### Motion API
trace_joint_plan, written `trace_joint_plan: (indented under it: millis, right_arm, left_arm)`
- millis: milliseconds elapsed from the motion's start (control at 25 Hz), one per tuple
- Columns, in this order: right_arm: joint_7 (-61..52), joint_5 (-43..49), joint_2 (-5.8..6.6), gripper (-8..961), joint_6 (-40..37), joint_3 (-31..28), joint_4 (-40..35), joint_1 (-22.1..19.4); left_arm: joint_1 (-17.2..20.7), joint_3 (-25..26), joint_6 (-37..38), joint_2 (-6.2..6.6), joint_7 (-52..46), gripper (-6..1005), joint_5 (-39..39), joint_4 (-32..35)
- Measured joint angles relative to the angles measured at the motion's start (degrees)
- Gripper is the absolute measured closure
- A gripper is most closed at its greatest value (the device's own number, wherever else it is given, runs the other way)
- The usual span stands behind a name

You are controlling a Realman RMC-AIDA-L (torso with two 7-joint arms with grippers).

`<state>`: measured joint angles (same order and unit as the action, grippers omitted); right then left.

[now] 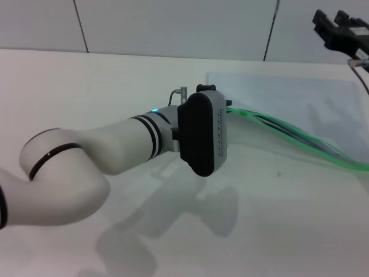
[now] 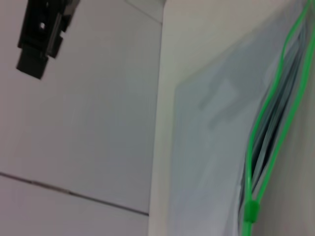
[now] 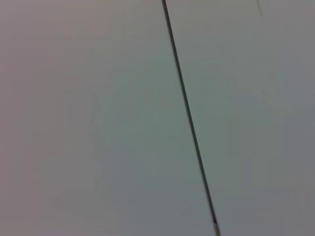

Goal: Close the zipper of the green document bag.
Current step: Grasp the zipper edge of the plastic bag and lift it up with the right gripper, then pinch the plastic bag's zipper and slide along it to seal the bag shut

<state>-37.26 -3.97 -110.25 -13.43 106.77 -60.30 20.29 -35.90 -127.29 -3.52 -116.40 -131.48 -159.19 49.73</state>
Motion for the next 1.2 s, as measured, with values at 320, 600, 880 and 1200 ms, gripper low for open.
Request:
trace_joint_plan:
  millis: [320,600,880,1200]
  right_arm:
    - [-24.32,8.22,9.47,468,-16.89,8.47,3.35,1.87]
    - [-44.58,38.41,7.33,470,-37.31,-2.71,17.11,8.14]
    - [-47.89,64.05,2.30,471,-40.88,-17.40,17.24,8.80]
    - [-49.75,91.49,-4.75,473,-41.10,-30.59,7.48,6.82]
  left_arm:
    - [3.54,0.69,0.25,0.13,1.26,940,0.39,4.58]
    - [4.45,0.86,0.38,0.14,0.88,935,1.92,5.43]
    - [5.39,0.91,0.67,0.14,0.87,929,2.26,6.47]
    - [6.17,2.08,1.12,0.19,0.78,923,3.61,7.84]
